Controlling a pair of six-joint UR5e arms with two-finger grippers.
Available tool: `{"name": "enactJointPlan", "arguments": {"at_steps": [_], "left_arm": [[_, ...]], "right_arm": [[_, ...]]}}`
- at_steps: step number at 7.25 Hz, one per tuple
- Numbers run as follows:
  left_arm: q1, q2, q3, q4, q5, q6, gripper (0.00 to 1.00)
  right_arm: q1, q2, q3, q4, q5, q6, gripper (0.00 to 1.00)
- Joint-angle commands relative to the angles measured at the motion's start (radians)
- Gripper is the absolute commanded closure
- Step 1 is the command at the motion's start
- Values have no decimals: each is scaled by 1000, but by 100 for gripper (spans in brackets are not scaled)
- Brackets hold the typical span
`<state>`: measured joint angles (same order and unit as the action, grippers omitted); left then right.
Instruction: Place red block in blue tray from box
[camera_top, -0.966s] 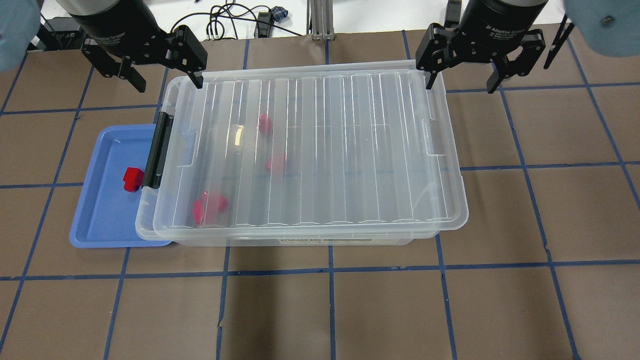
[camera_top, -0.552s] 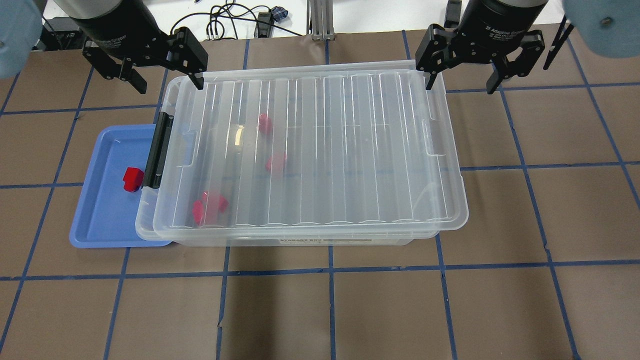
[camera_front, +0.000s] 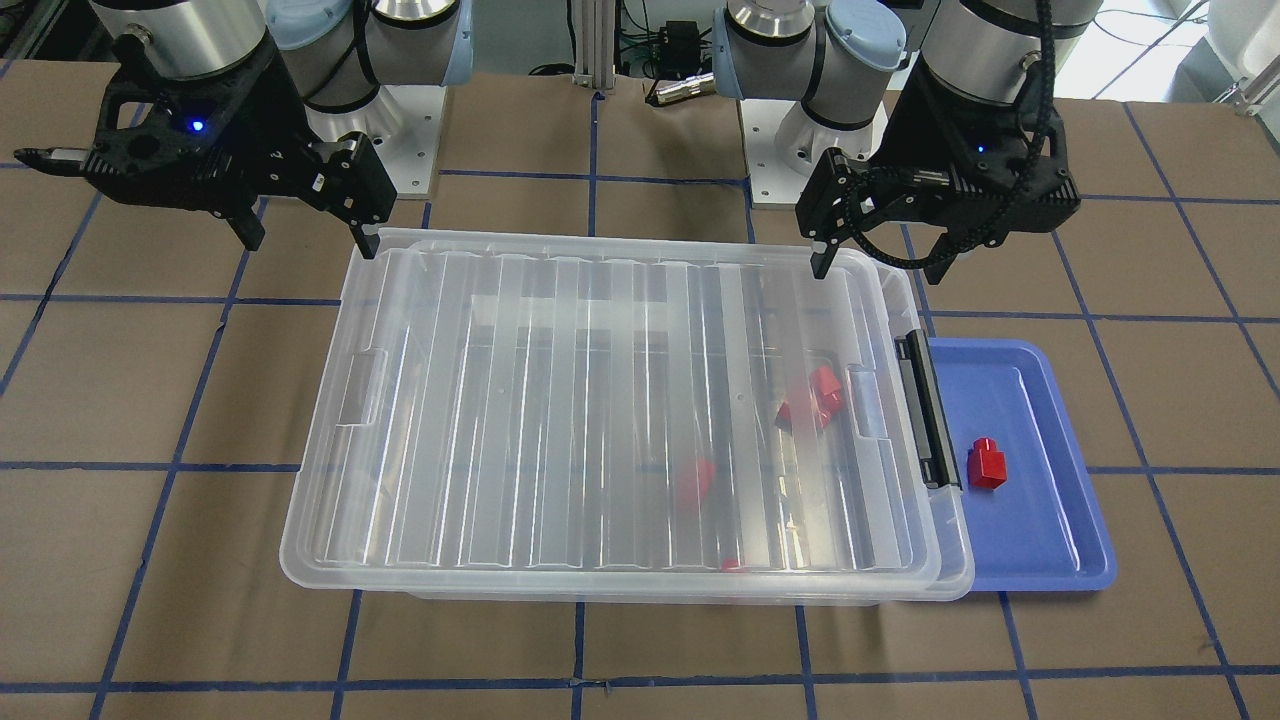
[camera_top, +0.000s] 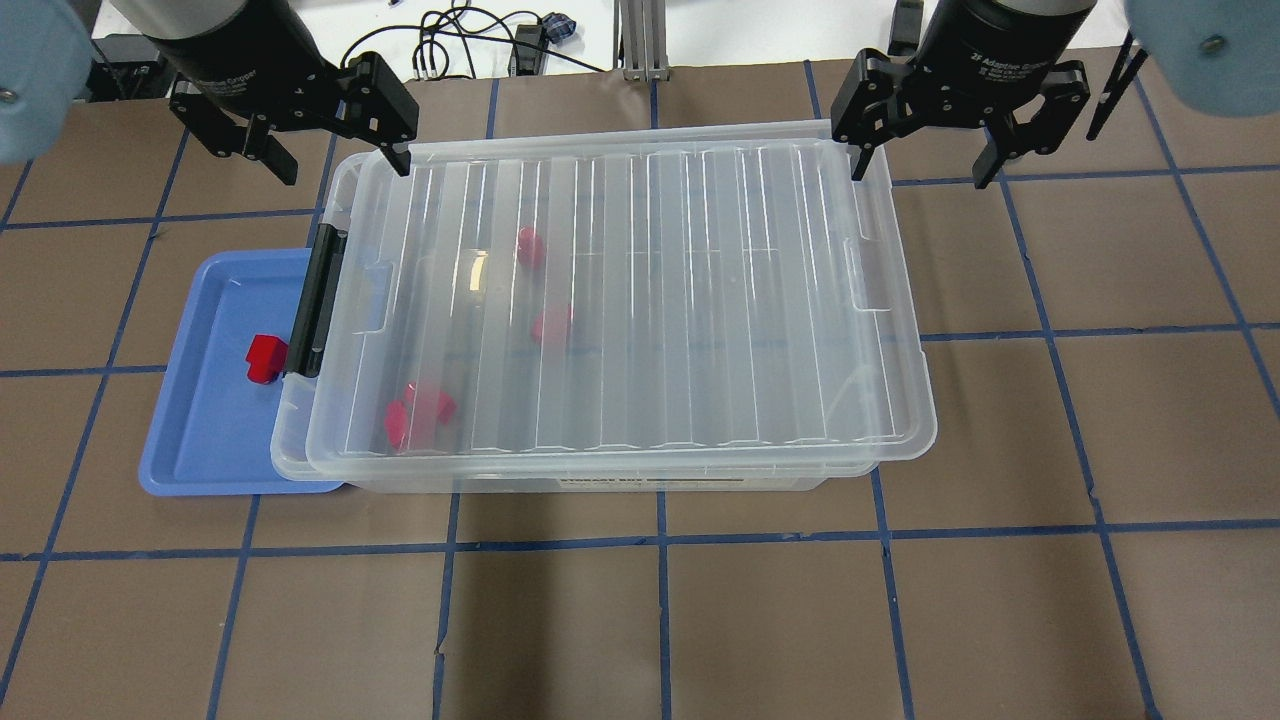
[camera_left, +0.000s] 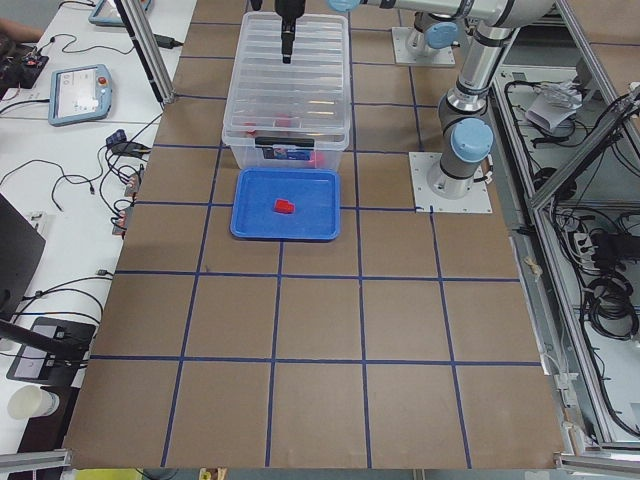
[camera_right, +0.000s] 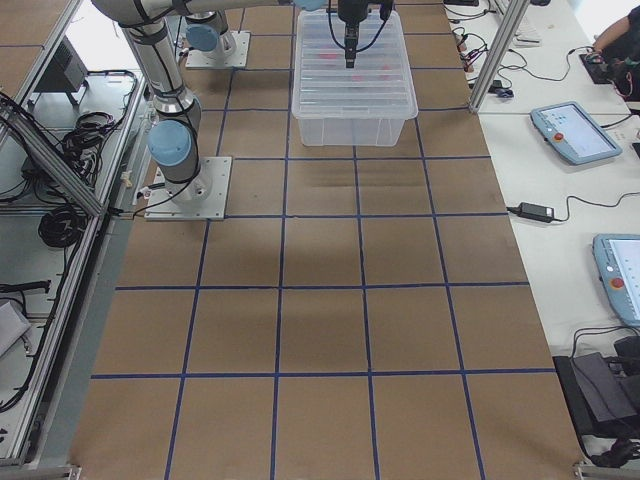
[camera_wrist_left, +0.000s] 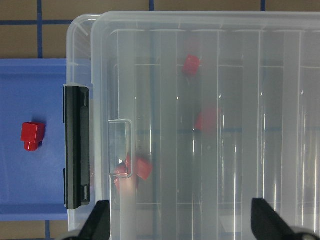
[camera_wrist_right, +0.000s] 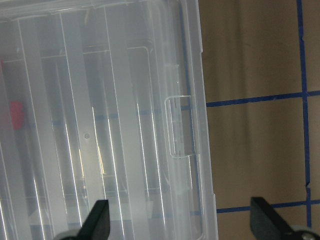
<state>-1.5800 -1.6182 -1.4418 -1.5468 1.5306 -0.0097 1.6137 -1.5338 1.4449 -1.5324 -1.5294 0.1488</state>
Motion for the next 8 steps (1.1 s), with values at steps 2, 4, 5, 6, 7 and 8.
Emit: {"name": "enactJointPlan", "arguments": {"at_steps": [2,4,5,6,7,8], "left_arm": [[0,8,0,-65,17,2,0],[6,20,6,-105,17,5,0],[8,29,-3,-122,17,5,0],[6,32,-5,-118,17,5,0],[8,31,-5,-111,17,7,0],[8,32,6,-110,17,7,0]], "right_arm": [[0,0,2,-2,0,0,0],[0,0,2,-2,2,0,0],[0,0,2,-8,3,0,0],[0,0,2,-9,3,0,0],[0,0,2,-11,3,0,0],[0,0,2,-8,3,0,0]]}}
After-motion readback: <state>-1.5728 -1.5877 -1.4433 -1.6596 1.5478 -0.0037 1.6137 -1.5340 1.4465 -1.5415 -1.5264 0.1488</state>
